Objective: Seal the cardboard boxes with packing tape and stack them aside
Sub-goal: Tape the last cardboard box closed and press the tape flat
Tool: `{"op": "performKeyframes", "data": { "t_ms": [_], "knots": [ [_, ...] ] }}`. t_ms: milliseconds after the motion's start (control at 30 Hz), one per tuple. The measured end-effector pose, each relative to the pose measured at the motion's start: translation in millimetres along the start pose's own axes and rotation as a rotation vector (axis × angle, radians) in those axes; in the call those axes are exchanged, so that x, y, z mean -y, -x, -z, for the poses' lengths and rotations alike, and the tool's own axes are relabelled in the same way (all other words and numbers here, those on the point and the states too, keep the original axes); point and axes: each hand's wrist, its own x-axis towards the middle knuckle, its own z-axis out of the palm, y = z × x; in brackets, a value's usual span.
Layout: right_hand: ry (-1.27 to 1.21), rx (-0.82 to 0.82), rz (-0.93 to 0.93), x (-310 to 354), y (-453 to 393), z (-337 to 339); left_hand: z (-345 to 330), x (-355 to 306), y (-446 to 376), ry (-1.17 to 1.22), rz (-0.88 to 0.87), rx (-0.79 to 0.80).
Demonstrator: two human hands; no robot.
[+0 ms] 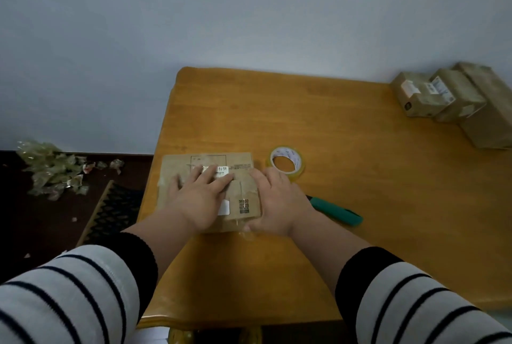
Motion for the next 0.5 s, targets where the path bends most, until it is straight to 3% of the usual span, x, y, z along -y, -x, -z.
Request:
{"op": "performKeyframes", "data": {
  "t_ms": [200,500],
  "knots": [
    [0.102,-0.069,0.184,4.8,-7.4,-18.0,-5.9,1.5,-0.2,-0.03,-0.018,0.015],
    [0.099,-0.075,0.192,9.0,-8.4,-29.9,-17.1,-10.1,6.7,-0.105,0.036,0.041]
  ]
}}
